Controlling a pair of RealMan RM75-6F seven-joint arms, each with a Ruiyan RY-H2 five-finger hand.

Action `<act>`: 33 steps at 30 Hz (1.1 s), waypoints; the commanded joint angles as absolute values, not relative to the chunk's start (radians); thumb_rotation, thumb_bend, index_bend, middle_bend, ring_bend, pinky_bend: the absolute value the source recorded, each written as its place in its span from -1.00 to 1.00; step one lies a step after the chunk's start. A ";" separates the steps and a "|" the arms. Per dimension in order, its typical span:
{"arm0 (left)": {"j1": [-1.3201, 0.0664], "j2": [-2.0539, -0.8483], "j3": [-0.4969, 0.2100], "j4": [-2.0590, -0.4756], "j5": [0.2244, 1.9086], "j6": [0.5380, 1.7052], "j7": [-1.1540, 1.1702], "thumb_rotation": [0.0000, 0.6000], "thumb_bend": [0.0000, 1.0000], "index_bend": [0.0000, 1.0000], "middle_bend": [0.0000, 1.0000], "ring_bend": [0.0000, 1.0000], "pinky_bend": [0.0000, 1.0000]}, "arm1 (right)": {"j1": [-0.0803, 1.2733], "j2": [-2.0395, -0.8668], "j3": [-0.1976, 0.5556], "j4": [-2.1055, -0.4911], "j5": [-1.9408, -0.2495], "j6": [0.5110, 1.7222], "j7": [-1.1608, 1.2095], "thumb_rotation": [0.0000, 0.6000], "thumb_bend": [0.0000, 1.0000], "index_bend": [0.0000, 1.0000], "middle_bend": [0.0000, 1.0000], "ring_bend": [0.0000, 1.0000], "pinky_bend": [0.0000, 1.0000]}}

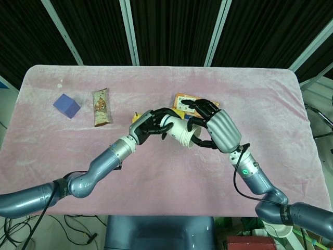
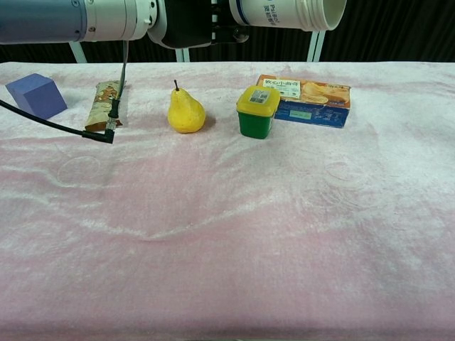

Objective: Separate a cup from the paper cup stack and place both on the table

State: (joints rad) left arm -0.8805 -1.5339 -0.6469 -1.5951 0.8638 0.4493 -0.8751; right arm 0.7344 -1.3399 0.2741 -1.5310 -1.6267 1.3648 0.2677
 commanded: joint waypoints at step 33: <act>-0.794 -1.458 -0.697 -1.586 0.930 0.390 -0.919 1.00 -0.06 0.07 0.03 -0.18 0.38 | 0.659 -1.278 0.237 -1.506 -1.627 1.431 0.358 1.00 -0.06 0.91 -0.66 -0.46 -0.61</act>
State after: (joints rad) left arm -0.7969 -1.4687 -0.7003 -1.5839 0.9221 0.3874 -0.9299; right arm 0.6615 -1.2806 0.2392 -1.5038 -1.6262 1.4307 0.3554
